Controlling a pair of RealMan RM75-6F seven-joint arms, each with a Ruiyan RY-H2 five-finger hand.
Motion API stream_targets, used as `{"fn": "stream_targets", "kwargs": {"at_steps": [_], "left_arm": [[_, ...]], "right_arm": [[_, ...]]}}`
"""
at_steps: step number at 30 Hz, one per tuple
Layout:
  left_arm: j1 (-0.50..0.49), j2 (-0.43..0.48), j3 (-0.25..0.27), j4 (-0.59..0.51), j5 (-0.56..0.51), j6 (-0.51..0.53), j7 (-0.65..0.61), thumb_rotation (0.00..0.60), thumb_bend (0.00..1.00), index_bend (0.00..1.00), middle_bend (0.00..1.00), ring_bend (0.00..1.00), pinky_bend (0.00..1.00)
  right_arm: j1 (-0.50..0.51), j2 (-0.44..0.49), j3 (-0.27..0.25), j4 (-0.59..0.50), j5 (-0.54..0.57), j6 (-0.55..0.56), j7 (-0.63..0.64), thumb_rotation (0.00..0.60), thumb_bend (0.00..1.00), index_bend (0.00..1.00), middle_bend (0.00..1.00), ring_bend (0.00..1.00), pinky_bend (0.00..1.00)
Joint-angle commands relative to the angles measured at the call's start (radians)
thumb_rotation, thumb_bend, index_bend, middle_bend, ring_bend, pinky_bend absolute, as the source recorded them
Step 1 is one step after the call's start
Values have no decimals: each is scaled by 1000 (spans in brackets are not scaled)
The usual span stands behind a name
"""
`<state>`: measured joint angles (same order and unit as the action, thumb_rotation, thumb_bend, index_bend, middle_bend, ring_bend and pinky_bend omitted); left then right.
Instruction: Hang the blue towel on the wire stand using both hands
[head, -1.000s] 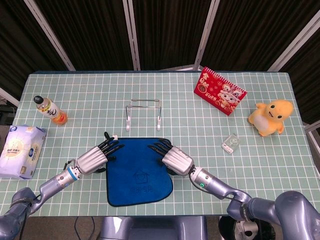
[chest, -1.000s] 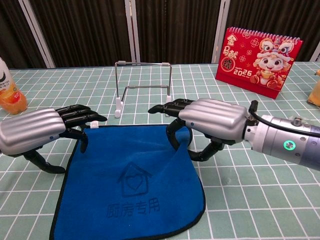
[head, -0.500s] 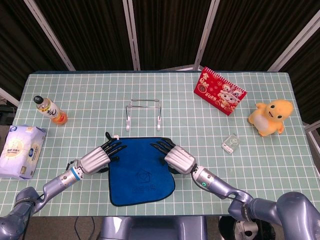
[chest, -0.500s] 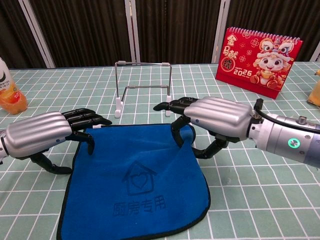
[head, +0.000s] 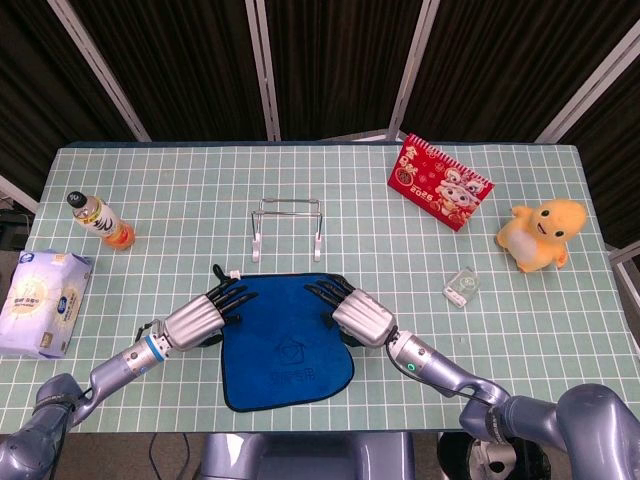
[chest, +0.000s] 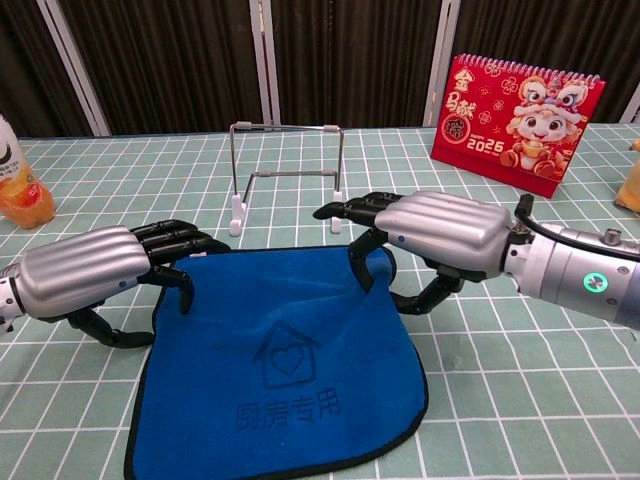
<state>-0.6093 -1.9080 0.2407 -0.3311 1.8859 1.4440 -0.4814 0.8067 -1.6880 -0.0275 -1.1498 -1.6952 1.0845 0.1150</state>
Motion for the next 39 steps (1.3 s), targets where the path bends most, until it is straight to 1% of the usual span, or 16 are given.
{"fn": "stream_targets", "kwargs": {"at_steps": [1,3,5,9,11,14,18,20,27,32,36,39], "left_arm": [[0,-1,4,4,0,-1,0,600,361,452,0,0,0],[1,-2,6,5,-1,-1,-2,600,412,454,0,0,0],[1,-4,9,7,-1,1,-5,600,439,455,0,0,0],[0,-6,12,12,-2,3,-7,600,447,457,0,0,0],[0,-8,13,13,-4,5,-10,600,468,469,0,0,0],[1,-12,13,14,-8,5,-20,600,538,511,0,0,0],[1,-17,16,19,-10,4,-24,600,624,621,0,0,0],[1,-19,18,23,-10,6,-24,600,651,660,0,0,0],[2,-25,16,27,-14,24,-20,600,662,840,0,0,0],[-4,-23,-3,24,-29,56,-24,600,662,864,0,0,0],[-15,-15,-33,14,-53,91,-24,600,663,865,0,0,0],[-29,-6,-70,1,-80,123,-19,600,662,865,0,0,0]], "right_arm": [[-1,1,-1,0,0,0,-1,600,596,630,0,0,0],[-2,1,-1,0,-1,0,0,600,597,630,0,0,0],[-3,2,-1,0,-1,1,1,600,597,630,0,0,0],[-3,3,-1,0,-3,1,0,600,597,630,0,0,0],[-4,4,-1,1,-3,1,1,600,597,630,0,0,0],[-6,6,-1,3,-2,2,2,600,597,630,0,0,0],[-7,10,-5,5,-7,3,11,600,596,630,0,0,0],[-8,10,-6,5,-10,6,12,600,596,630,0,0,0],[-7,14,-4,1,-17,15,16,600,597,631,0,0,0],[-5,29,10,-12,-18,31,16,600,596,631,0,0,0],[1,52,34,-35,-16,50,7,600,595,631,0,0,0],[8,75,65,-61,-7,66,-3,600,597,631,0,0,0]]}}
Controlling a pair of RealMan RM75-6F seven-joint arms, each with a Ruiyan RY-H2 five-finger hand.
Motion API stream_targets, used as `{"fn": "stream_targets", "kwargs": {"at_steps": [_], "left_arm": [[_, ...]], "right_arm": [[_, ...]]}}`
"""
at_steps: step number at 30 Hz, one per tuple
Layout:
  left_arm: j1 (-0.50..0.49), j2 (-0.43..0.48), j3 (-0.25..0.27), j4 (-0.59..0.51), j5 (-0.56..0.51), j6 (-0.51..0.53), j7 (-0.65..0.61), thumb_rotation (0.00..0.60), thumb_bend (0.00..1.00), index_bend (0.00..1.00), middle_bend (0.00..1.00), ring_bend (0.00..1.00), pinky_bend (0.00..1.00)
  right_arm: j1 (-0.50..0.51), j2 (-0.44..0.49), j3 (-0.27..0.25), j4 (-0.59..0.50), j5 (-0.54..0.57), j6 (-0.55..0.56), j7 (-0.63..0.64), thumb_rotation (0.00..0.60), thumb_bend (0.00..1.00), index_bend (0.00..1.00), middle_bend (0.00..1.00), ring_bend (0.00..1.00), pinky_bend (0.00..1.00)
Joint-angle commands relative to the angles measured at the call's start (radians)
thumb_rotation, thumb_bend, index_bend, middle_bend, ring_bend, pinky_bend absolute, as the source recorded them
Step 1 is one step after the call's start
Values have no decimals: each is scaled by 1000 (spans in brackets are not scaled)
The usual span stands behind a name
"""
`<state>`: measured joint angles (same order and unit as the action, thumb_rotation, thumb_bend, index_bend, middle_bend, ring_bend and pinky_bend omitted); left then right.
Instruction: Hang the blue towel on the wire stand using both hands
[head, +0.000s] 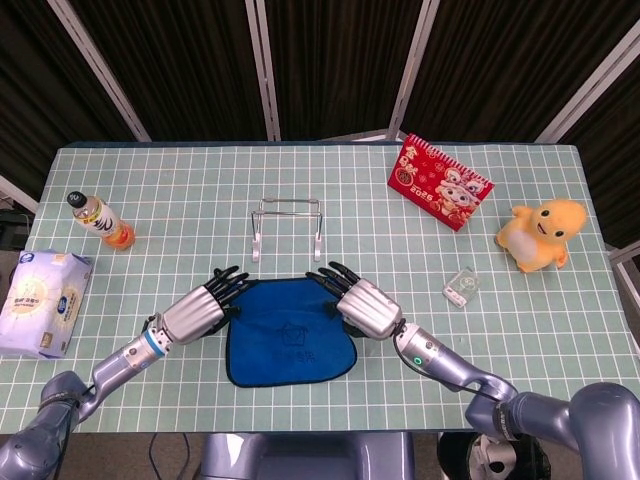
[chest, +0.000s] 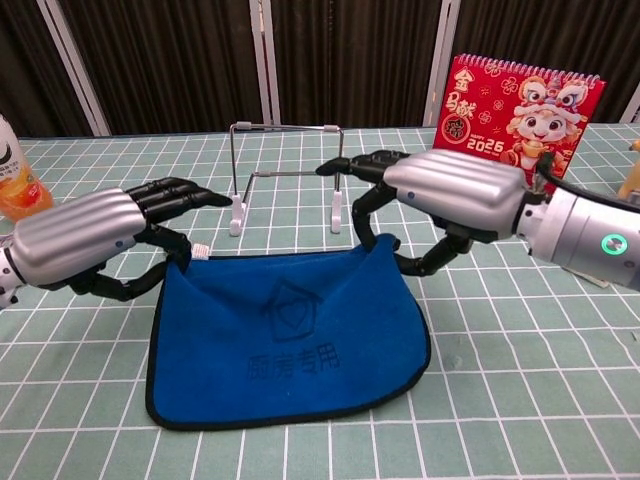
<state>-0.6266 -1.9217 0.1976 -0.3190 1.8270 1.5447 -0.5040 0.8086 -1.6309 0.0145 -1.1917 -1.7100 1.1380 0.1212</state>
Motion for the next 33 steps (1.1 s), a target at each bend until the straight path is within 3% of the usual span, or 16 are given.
{"fn": "stream_targets", "kwargs": {"at_steps": [1,12,25,33], "left_arm": [[-17,12,-39,-18,-31,29,7,600,662,865,0,0,0],[-102,115,-181,-236,-130,35,158,600,661,865,0,0,0],[-211,309,-351,-642,-259,-144,470,600,662,865,0,0,0],[-248,326,-428,-666,-321,-199,527,600,663,864,0,0,0]], "right_arm": [[9,25,34,-30,12,15,-14,600,597,631,0,0,0],[67,86,178,-112,84,15,-67,600,595,637,17,0,0],[171,108,349,-105,295,-120,-164,600,594,644,23,0,0],[228,81,399,-23,383,-168,-187,600,594,644,27,0,0]]}}
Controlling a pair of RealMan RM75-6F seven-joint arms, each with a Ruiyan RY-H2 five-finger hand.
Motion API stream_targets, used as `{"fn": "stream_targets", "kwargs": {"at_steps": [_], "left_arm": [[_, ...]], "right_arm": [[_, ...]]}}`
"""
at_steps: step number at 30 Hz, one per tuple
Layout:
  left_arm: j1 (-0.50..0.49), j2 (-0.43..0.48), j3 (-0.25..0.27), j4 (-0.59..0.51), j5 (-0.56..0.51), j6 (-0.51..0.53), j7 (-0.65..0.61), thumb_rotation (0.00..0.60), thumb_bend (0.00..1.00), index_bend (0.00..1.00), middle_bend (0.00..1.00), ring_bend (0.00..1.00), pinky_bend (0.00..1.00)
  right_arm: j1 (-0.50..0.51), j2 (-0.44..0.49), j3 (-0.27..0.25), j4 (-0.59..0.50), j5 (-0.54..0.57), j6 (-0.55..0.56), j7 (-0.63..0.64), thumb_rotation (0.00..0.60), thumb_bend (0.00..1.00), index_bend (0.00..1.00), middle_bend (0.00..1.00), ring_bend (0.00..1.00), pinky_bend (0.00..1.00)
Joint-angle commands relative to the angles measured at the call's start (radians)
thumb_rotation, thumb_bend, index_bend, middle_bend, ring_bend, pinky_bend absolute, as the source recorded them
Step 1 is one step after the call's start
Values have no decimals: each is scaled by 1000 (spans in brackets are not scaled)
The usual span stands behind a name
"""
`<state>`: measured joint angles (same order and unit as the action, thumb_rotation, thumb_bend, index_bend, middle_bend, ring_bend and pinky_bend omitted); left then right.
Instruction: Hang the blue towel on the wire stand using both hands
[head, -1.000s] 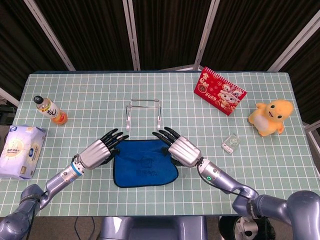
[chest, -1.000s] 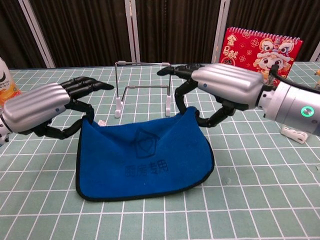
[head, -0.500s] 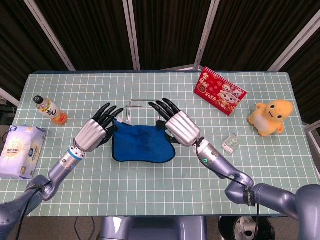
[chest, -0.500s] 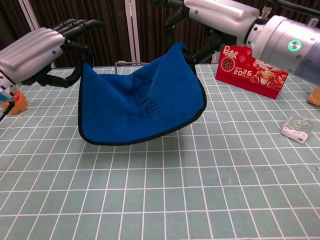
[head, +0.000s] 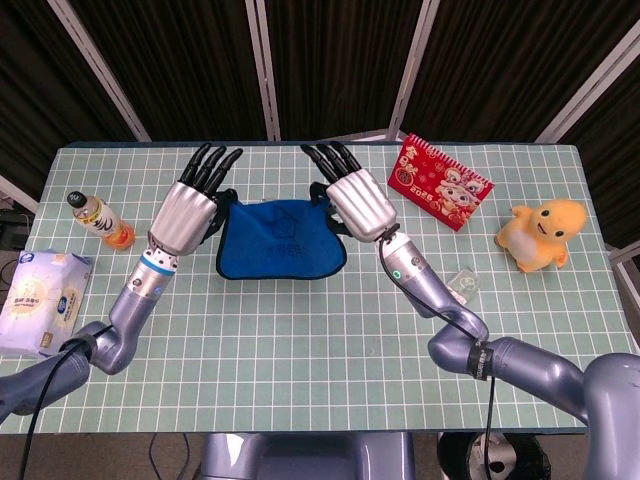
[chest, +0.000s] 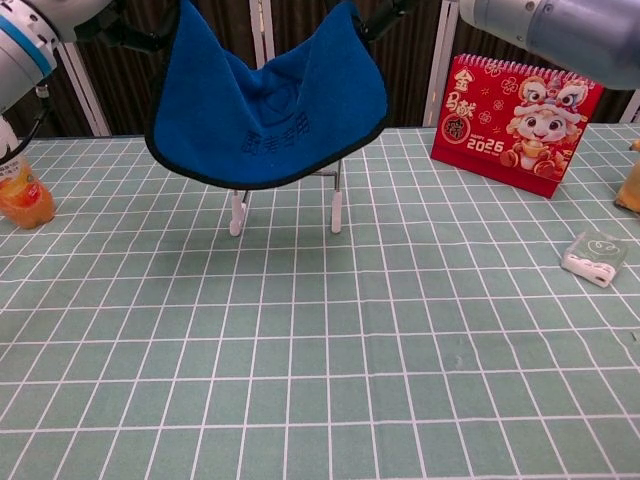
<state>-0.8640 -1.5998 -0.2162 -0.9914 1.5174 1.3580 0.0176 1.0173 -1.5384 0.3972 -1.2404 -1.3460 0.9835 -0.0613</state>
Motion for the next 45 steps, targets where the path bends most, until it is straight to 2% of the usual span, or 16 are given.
{"fn": "stream_targets", "kwargs": {"at_steps": [1,8,21,34,45], "left_arm": [[-17,5,-22,14,-18,-18,4,600,662,864,0,0,0],[-51,0,-58,77,-35,-37,-31,600,663,865,0,0,0],[-84,-19,-85,165,-42,-22,-78,600,662,864,0,0,0],[-59,-111,-31,316,-71,-96,-154,600,662,864,0,0,0],[-33,-159,22,390,-75,-177,-177,600,662,864,0,0,0]], "right_arm": [[28,-16,24,38,31,-20,-4,600,594,644,27,0,0],[67,-34,52,102,75,-37,11,600,594,644,31,0,0],[117,-35,84,186,108,-41,41,600,593,644,38,0,0],[95,-124,-9,333,102,-72,129,600,594,644,38,0,0],[79,-218,-76,492,63,-90,221,600,589,644,38,0,0]]}}
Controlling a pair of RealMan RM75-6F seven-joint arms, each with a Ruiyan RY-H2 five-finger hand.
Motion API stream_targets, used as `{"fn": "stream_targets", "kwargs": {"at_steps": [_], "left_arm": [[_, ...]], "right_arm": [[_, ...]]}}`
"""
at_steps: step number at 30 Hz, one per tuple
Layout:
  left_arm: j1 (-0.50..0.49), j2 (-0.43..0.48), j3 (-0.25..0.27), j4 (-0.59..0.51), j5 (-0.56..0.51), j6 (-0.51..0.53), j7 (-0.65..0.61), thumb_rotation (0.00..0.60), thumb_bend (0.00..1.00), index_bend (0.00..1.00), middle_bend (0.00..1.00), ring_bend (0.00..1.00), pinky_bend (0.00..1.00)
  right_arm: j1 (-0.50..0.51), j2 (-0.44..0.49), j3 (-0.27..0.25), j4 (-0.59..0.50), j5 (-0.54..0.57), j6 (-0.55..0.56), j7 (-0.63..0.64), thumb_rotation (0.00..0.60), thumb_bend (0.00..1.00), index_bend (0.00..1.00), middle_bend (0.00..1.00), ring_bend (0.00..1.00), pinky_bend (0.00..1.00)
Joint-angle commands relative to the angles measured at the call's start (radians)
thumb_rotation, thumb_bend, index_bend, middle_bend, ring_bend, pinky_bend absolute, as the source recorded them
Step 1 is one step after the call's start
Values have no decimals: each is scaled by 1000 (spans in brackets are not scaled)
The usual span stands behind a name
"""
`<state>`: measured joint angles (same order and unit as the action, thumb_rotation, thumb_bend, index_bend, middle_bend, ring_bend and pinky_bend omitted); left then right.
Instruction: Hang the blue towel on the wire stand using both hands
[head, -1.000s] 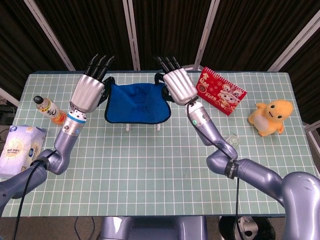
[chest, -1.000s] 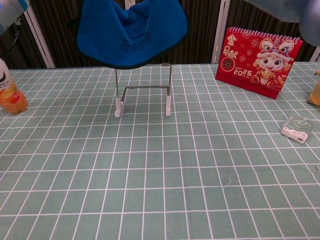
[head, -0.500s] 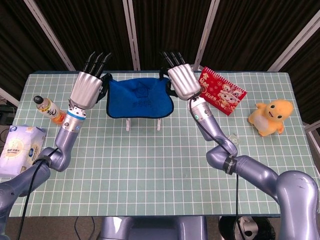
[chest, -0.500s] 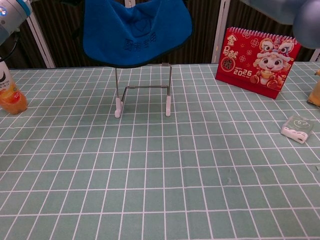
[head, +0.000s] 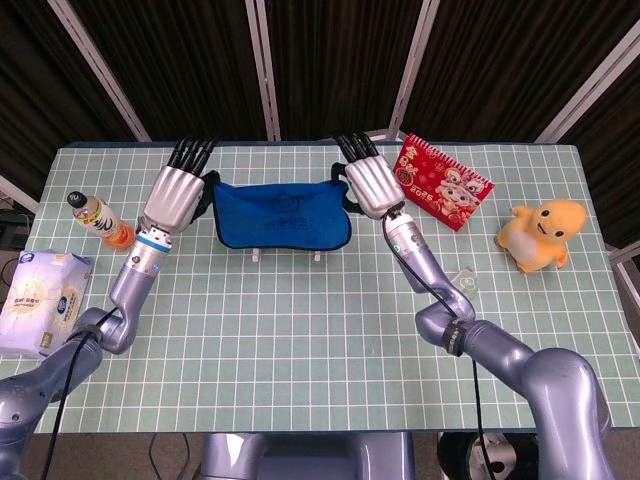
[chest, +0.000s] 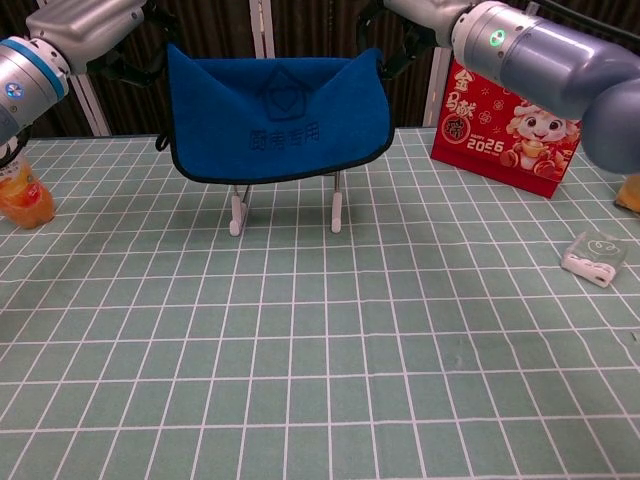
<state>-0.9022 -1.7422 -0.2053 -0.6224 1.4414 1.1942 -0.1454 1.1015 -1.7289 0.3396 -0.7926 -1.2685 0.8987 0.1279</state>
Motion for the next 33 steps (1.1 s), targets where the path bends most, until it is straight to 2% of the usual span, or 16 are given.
{"fn": "stream_targets", "kwargs": {"at_steps": [1,20,33], "left_arm": [[6,-21,13,27,1,-17,-19,600,662,864,0,0,0],[10,-122,38,179,0,-64,-88,600,664,864,0,0,0],[11,-157,44,247,-5,-86,-131,600,661,864,0,0,0]], "right_arm": [[-6,-33,-22,54,-16,-7,39,600,589,644,38,0,0],[-20,-107,-71,219,-57,-41,162,600,589,644,38,0,0],[-7,-132,-71,253,-69,-51,208,600,574,644,38,0,0]]}}
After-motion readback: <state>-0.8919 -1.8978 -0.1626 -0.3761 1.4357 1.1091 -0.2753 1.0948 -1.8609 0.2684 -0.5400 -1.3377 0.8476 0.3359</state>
